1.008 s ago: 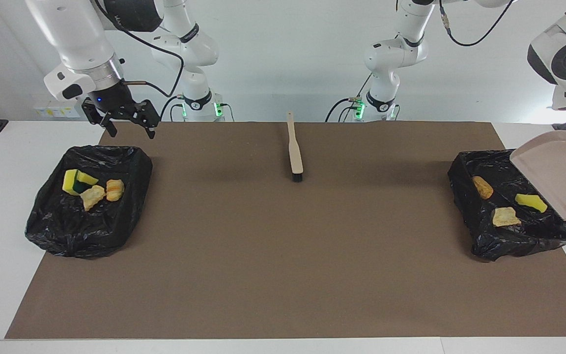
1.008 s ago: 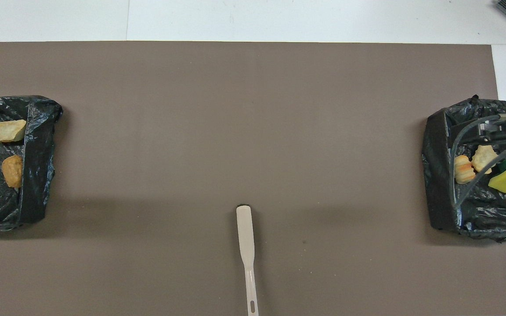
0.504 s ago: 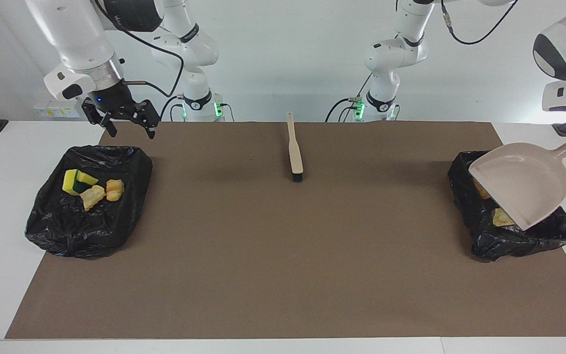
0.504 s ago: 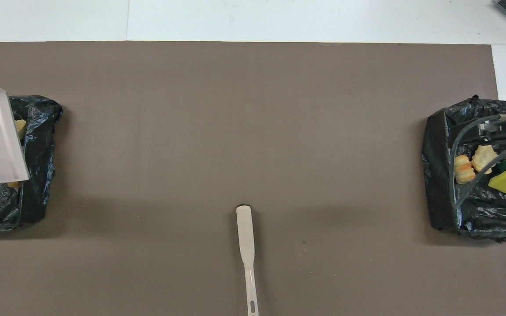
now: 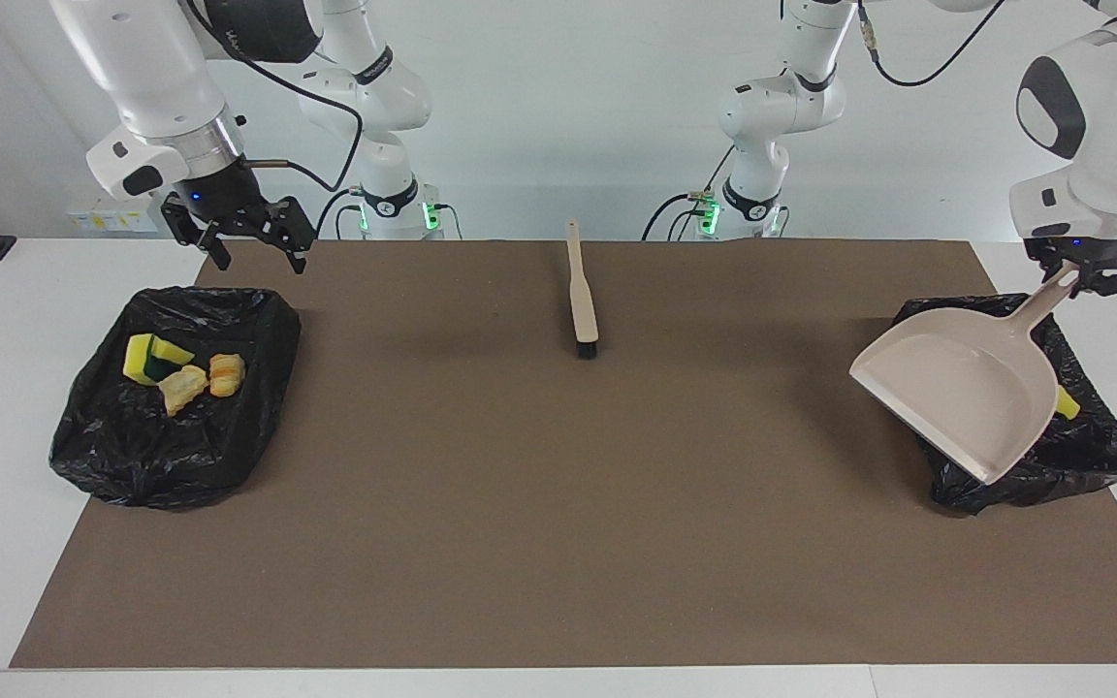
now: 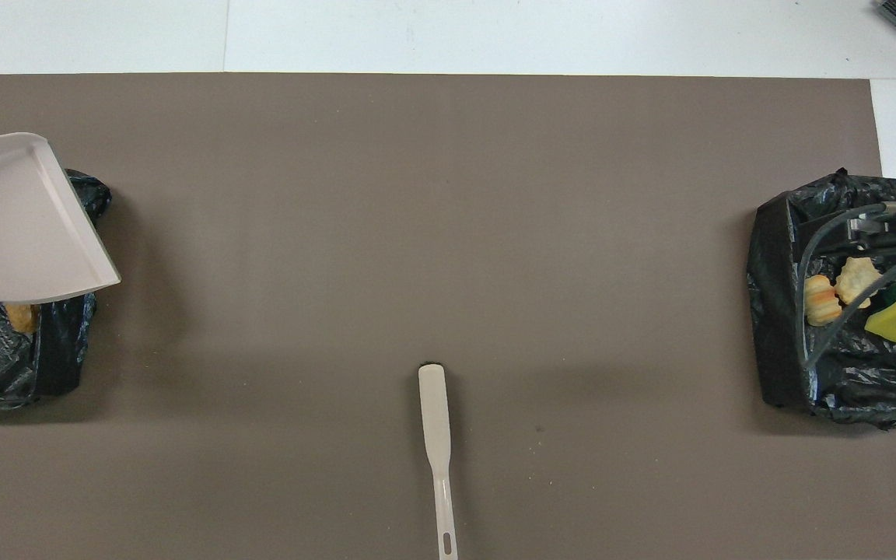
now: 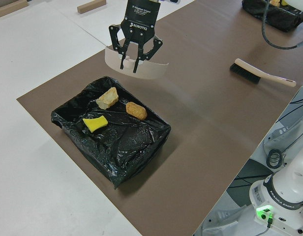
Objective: Sweep and dump trash in bin
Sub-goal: 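Tip the dustpan over the black bag again with the left gripper, then bring the emptied dustpan back to the table center with the left gripper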
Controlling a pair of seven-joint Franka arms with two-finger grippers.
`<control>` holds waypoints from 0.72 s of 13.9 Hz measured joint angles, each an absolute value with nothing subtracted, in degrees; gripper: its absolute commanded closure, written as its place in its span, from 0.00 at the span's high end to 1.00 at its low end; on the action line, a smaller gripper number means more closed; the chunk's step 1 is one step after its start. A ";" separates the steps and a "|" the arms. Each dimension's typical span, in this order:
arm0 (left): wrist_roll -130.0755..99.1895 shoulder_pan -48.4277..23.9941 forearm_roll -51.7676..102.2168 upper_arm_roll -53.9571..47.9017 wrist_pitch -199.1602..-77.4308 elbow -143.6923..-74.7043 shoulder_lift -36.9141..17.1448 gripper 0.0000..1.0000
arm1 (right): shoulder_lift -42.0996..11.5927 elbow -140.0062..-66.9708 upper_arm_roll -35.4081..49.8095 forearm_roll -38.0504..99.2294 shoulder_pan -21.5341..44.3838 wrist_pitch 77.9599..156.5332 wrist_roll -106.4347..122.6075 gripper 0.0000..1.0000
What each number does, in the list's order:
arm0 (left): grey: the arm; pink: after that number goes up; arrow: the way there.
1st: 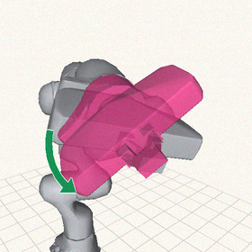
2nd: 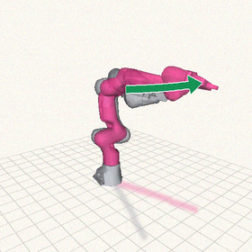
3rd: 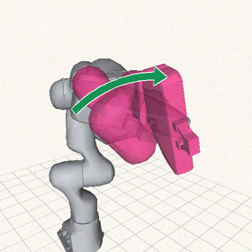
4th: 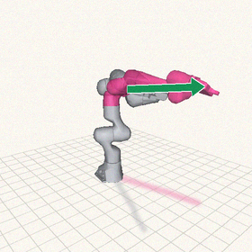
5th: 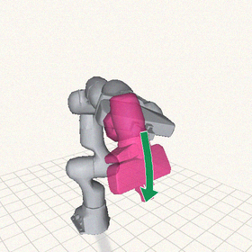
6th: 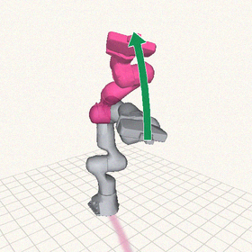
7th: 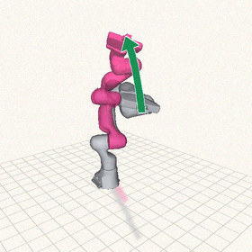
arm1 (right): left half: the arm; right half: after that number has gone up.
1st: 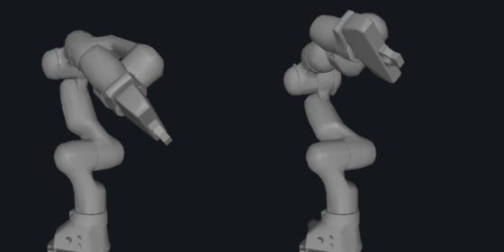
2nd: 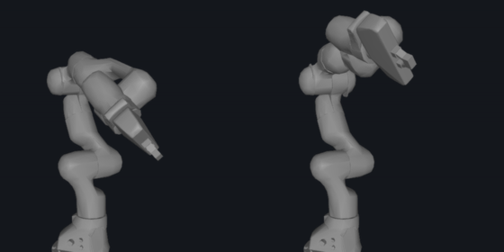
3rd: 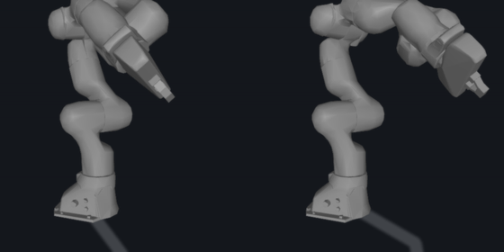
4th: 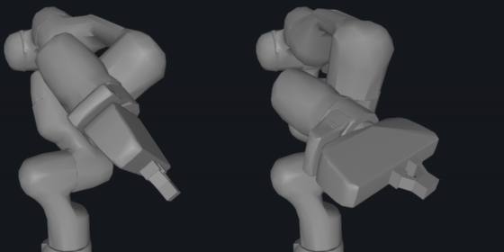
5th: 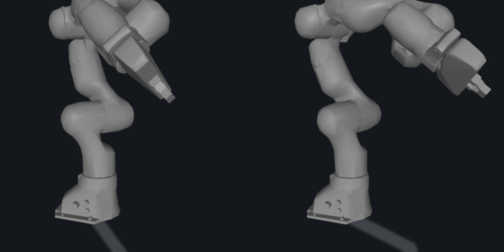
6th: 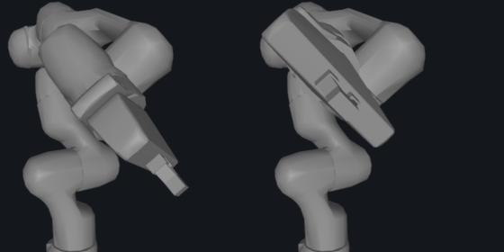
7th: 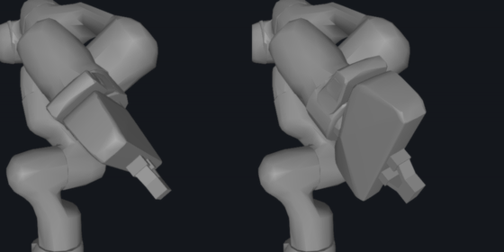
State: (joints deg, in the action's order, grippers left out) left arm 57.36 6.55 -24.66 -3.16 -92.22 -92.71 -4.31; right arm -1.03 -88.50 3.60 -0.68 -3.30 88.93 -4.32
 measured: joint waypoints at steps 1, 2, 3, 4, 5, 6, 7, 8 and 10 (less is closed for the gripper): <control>52.14 4.08 -23.35 -3.28 -92.08 -93.68 -3.95 0.00 | -1.03 -88.50 3.60 -0.68 -3.30 88.93 -4.32 1.00; 46.47 1.33 -21.89 -3.42 -91.93 -94.55 -3.70 0.00 | -1.03 -88.50 3.60 -0.68 -3.30 88.93 -4.32 1.00; 40.69 -1.76 -20.49 -3.55 -91.83 -95.21 -3.63 0.00 | -1.03 -88.50 3.60 -0.68 -3.30 88.93 -4.32 1.00; 35.34 -4.71 -19.11 -3.67 -91.83 -95.68 -3.66 0.00 | -1.03 -88.50 3.60 -0.68 -3.30 88.93 -4.32 1.00; 30.79 -7.15 -17.51 -3.72 -91.93 -95.99 -3.71 0.00 | -1.03 -88.50 3.60 -0.68 -3.30 88.93 -4.32 1.00; 27.25 -8.84 -15.78 -3.75 -92.33 -96.21 -3.79 0.00 | -1.03 -88.50 3.60 -0.68 -3.30 88.93 -4.32 1.00; 24.59 -9.69 -13.48 -3.75 -93.32 -96.37 -3.93 0.00 | -1.03 -88.50 3.60 -0.68 -3.30 88.93 -4.32 1.00; 22.49 -9.97 -10.37 -3.69 -95.10 -96.46 -4.27 0.00 | -1.03 -88.50 3.60 -0.68 -3.30 88.93 -4.32 1.00; 18.68 -10.17 -5.66 -3.50 -98.53 -96.49 -5.52 0.00 | -1.03 -88.50 3.60 -0.68 -3.30 88.93 -4.32 1.00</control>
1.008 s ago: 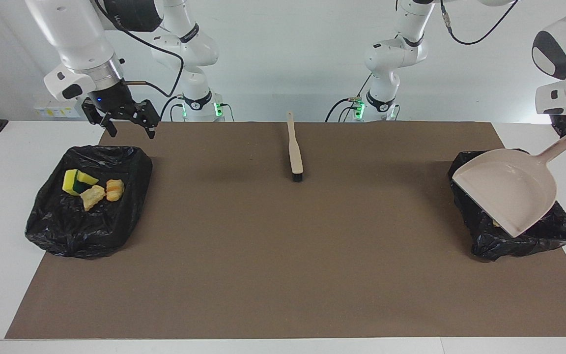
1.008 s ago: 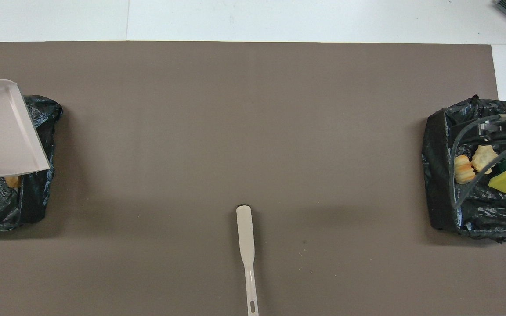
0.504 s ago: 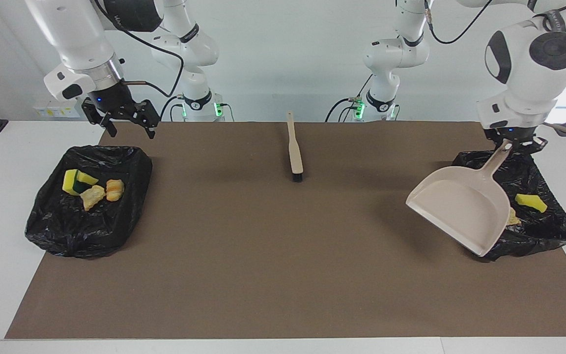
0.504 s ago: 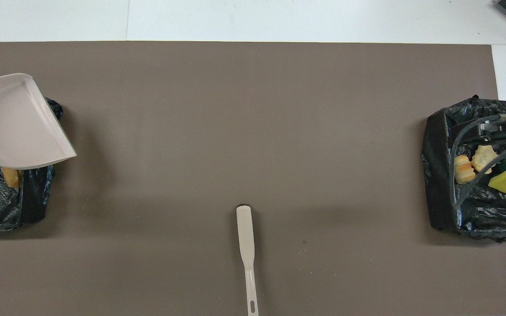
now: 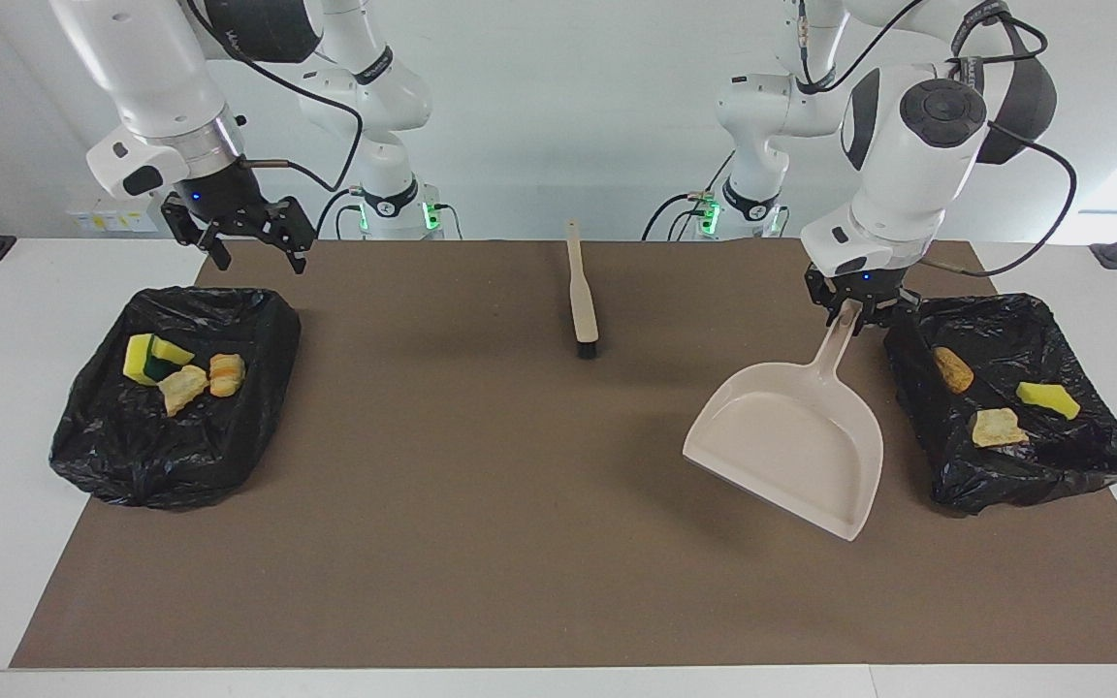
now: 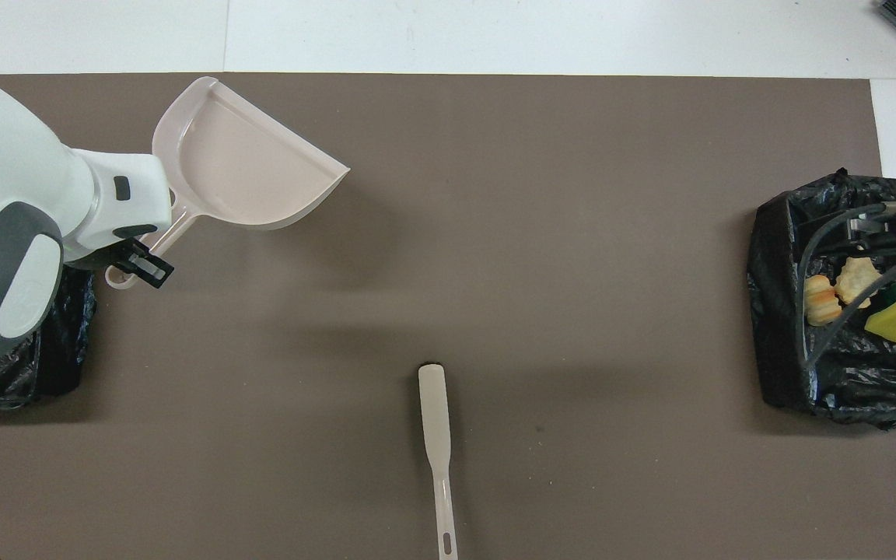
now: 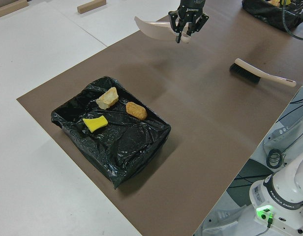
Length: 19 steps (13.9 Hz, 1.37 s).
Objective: Sweep and dump trash in bin
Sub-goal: 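Bring the emptied dustpan back to the table center with the left gripper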
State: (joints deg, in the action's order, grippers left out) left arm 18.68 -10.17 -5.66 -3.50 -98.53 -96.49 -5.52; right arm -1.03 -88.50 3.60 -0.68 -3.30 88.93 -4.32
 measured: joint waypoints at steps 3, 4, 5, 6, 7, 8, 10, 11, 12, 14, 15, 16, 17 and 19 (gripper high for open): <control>7.99 -14.32 -4.39 -3.59 -101.50 -96.55 -8.09 0.00 | -1.03 -88.50 3.60 -0.68 -3.30 88.93 -4.32 1.00; 4.39 -16.44 -4.39 -3.64 -102.87 -96.56 -9.32 0.00 | -1.03 -88.50 3.60 -0.68 -3.30 88.93 -4.32 1.00; 1.42 -18.30 -4.39 -3.71 -104.50 -96.56 -10.78 0.00 | -1.03 -88.50 3.60 -0.68 -3.30 88.93 -4.32 1.00; -0.57 -19.73 -4.39 -3.72 -106.04 -96.55 -12.25 0.00 | -1.03 -88.50 3.60 -0.68 -3.30 88.93 -4.32 1.00; -1.63 -20.92 -4.37 -3.68 -106.98 -96.46 -13.48 0.00 | -1.03 -88.50 3.60 -0.68 -3.30 88.93 -4.32 1.00; -2.60 -21.99 -4.33 -3.68 -107.37 -96.28 -14.40 0.00 | -1.03 -88.50 3.60 -0.68 -3.30 88.93 -4.32 1.00; -5.63 -23.53 -4.15 -3.68 -107.66 -96.09 -15.57 0.00 | -1.03 -88.50 3.60 -0.68 -3.30 88.93 -4.32 1.00; -7.45 -24.15 -3.64 -3.70 -107.88 -96.07 -16.05 0.00 | -1.03 -88.50 3.60 -0.68 -3.30 88.93 -4.32 1.00; -9.40 -24.88 -2.71 -3.68 -108.41 -96.01 -16.57 0.00 | -1.03 -88.50 3.60 -0.68 -3.30 88.93 -4.32 1.00; -12.73 -26.40 -0.57 -3.68 -109.80 -95.68 -17.69 0.00 | -1.03 -88.50 3.60 -0.68 -3.30 88.93 -4.32 1.00; -14.15 -27.02 0.15 -3.69 -110.48 -95.50 -18.16 0.00 | -1.03 -88.50 3.60 -0.68 -3.31 88.93 -4.32 1.00; -15.51 -27.60 0.57 -3.68 -111.34 -95.41 -18.60 0.00 | -1.03 -88.50 3.60 -0.68 -3.31 88.93 -4.32 1.00; -16.86 -28.19 0.96 -3.64 -112.15 -95.36 -19.03 0.00 | -1.03 -88.50 3.60 -0.68 -3.31 88.93 -4.32 1.00; -20.21 -29.60 1.25 -3.66 -113.65 -95.20 -20.09 0.00 | -1.03 -88.50 3.60 -0.68 -3.31 88.93 -4.32 1.00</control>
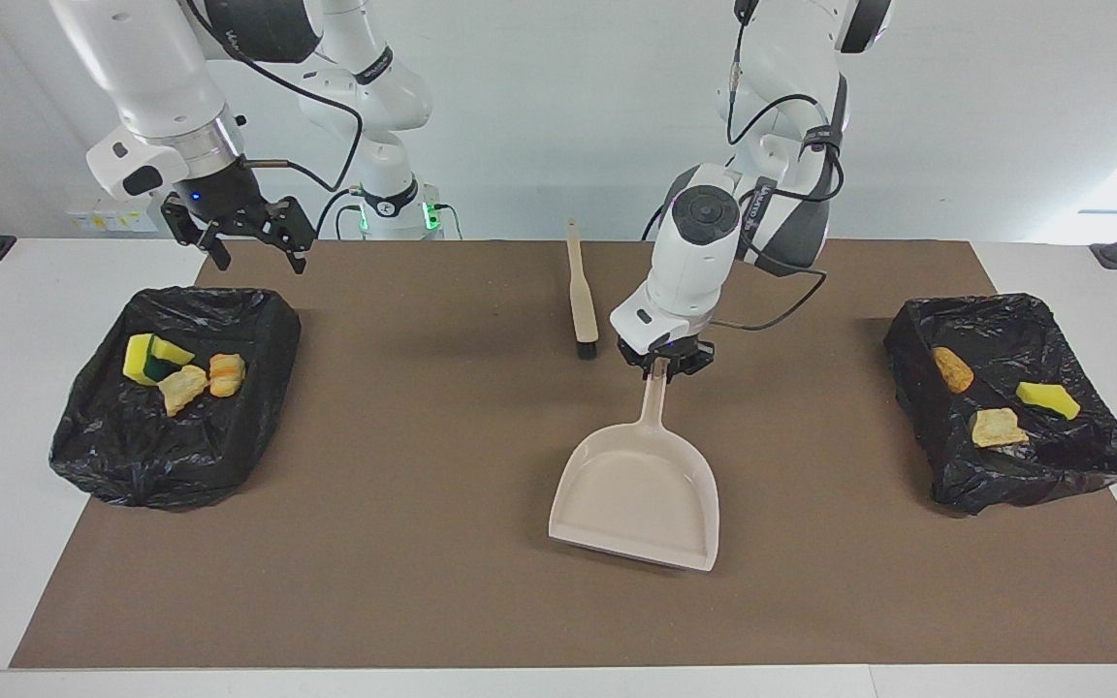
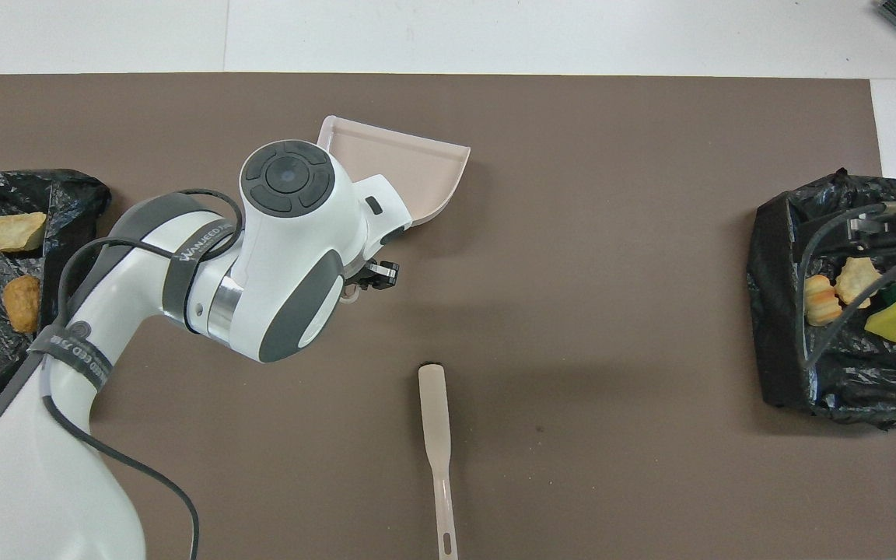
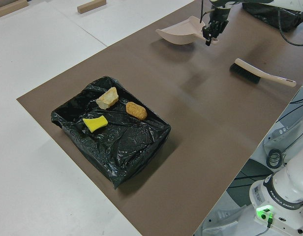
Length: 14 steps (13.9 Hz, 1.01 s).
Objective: Sweep and dump trash in bin
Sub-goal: 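Bring the emptied dustpan back to the table center with the left gripper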
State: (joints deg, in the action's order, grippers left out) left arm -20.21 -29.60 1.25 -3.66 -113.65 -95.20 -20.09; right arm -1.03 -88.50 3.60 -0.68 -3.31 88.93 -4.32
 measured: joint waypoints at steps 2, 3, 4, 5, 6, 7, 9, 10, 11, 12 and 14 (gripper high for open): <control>-22.53 -31.16 1.41 -3.66 -114.16 -94.99 -20.98 0.00 | -1.03 -88.50 3.60 -0.68 -3.31 88.93 -4.32 1.00; -24.10 -32.14 1.43 -3.69 -114.46 -94.81 -21.53 0.00 | -1.03 -88.50 3.60 -0.68 -3.31 88.93 -4.32 1.00; -25.46 -32.94 1.44 -3.69 -115.00 -94.57 -22.14 0.00 | -1.03 -88.50 3.60 -0.68 -3.31 88.93 -4.32 1.00; -26.25 -33.46 1.44 -3.67 -115.28 -94.24 -22.76 0.00 | -1.03 -88.50 3.60 -0.68 -3.31 88.93 -4.32 1.00; -26.78 -33.81 1.44 -3.67 -115.64 -93.94 -23.35 0.00 | -1.03 -88.50 3.60 -0.68 -3.31 88.93 -4.32 1.00; -27.30 -34.16 1.44 -3.65 -116.10 -93.78 -23.77 0.00 | -1.03 -88.50 3.60 -0.68 -3.31 88.93 -4.32 1.00; -28.98 -34.55 1.46 -3.68 -116.33 -93.39 -24.30 0.00 | -1.03 -88.50 3.60 -0.68 -3.31 88.93 -4.32 1.00; -30.46 -34.75 1.47 -3.65 -116.46 -93.31 -24.52 0.00 | -1.03 -88.50 3.60 -0.68 -3.31 88.93 -4.32 1.00; -31.99 -35.18 1.47 -3.68 -116.96 -93.30 -24.83 0.00 | -1.03 -88.50 3.60 -0.68 -3.31 88.93 -4.32 1.00; -33.18 -35.96 1.47 -3.70 -117.70 -93.30 -25.19 0.00 | -1.03 -88.50 3.60 -0.68 -3.31 88.93 -4.32 1.00; -34.57 -37.33 1.47 -3.68 -118.55 -93.26 -25.75 0.00 | -1.03 -88.50 3.60 -0.68 -3.31 88.93 -4.32 1.00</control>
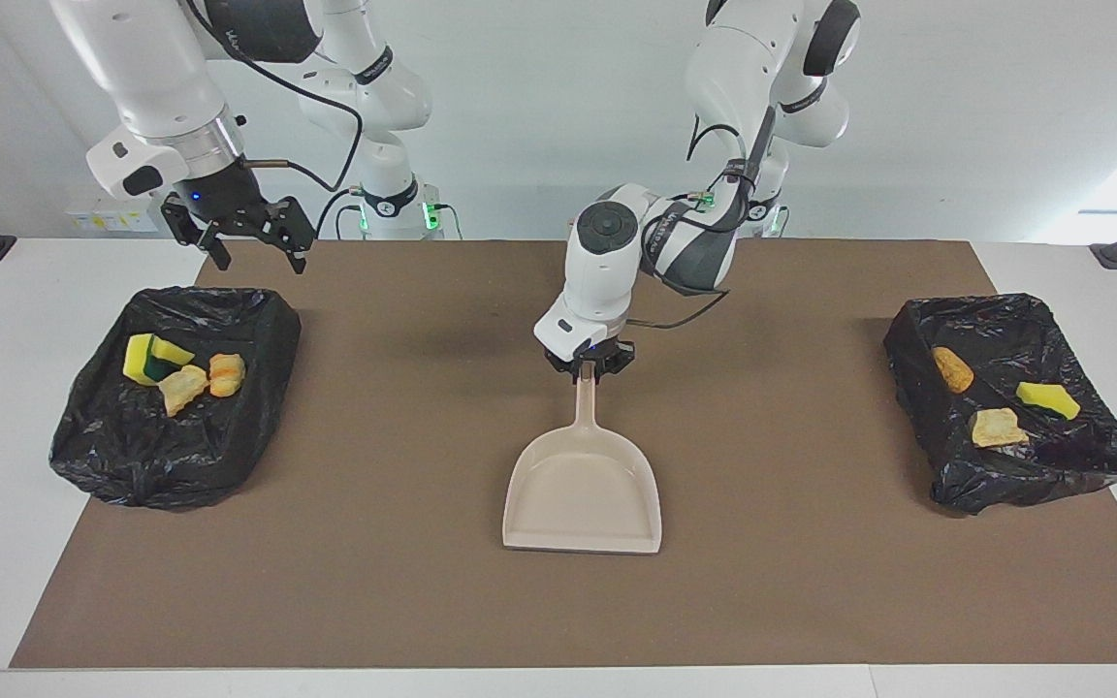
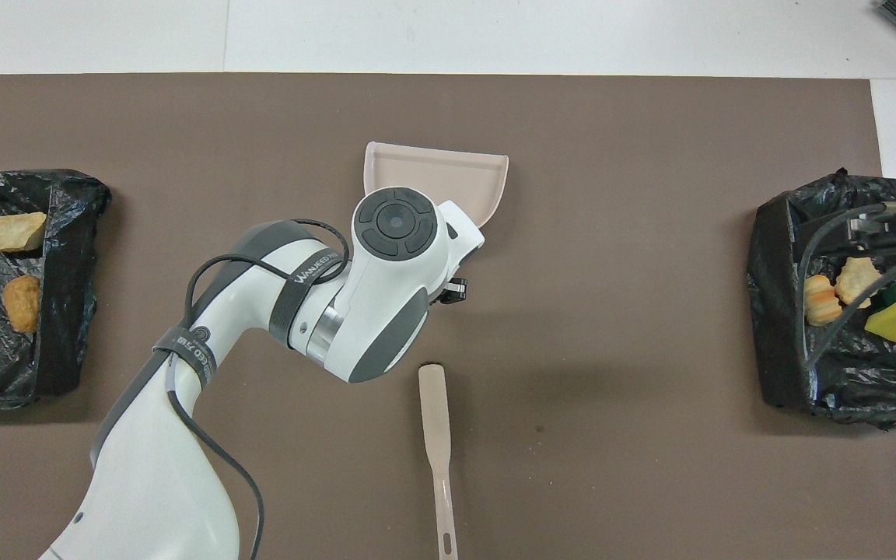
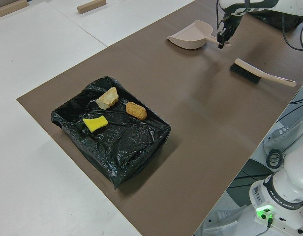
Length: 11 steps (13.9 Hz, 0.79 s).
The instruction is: Sweep and dump trash in bin
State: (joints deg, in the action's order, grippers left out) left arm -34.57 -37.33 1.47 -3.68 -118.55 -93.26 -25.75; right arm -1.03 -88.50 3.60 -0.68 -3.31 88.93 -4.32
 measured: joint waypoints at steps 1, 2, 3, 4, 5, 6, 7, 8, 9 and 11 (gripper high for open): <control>-34.83 -37.56 1.47 -3.69 -118.68 -93.25 -25.88 0.00 | -1.03 -88.50 3.60 -0.68 -3.31 88.93 -4.32 1.00; -34.84 -37.56 1.47 -3.55 -118.84 -93.23 -25.89 0.00 | -1.03 -88.50 3.60 -0.68 -3.31 88.93 -4.32 1.00; -34.83 -37.49 1.47 -3.24 -119.10 -93.15 -25.89 0.42 | -1.03 -88.50 3.60 -0.68 -3.31 88.93 -4.32 1.00; -34.78 -37.29 1.47 -3.01 -119.28 -93.06 -25.89 0.99 | -1.03 -88.50 3.60 -0.68 -3.31 88.93 -4.32 1.00; -34.37 -37.06 1.43 -2.85 -119.35 -92.95 -25.88 1.00 | -1.03 -88.50 3.60 -0.68 -3.31 88.93 -4.32 1.00; -33.74 -36.96 1.42 -2.63 -119.35 -92.85 -25.88 1.00 | -1.03 -88.50 3.60 -0.68 -3.31 88.93 -4.32 1.00; -33.27 -36.94 1.42 -2.36 -119.34 -92.72 -25.86 1.00 | -1.03 -88.50 3.60 -0.68 -3.31 88.93 -4.32 1.00; -33.04 -36.92 1.42 -2.14 -119.34 -92.62 -25.82 1.00 | -1.03 -88.50 3.60 -0.68 -3.31 88.93 -4.32 1.00; -32.97 -36.80 1.42 -1.96 -119.31 -92.57 -25.75 1.00 | -1.03 -88.50 3.60 -0.68 -3.31 88.93 -4.32 1.00; -32.70 -35.64 1.38 -1.69 -119.14 -92.49 -25.40 1.00 | -1.03 -88.50 3.60 -0.68 -3.31 88.93 -4.32 1.00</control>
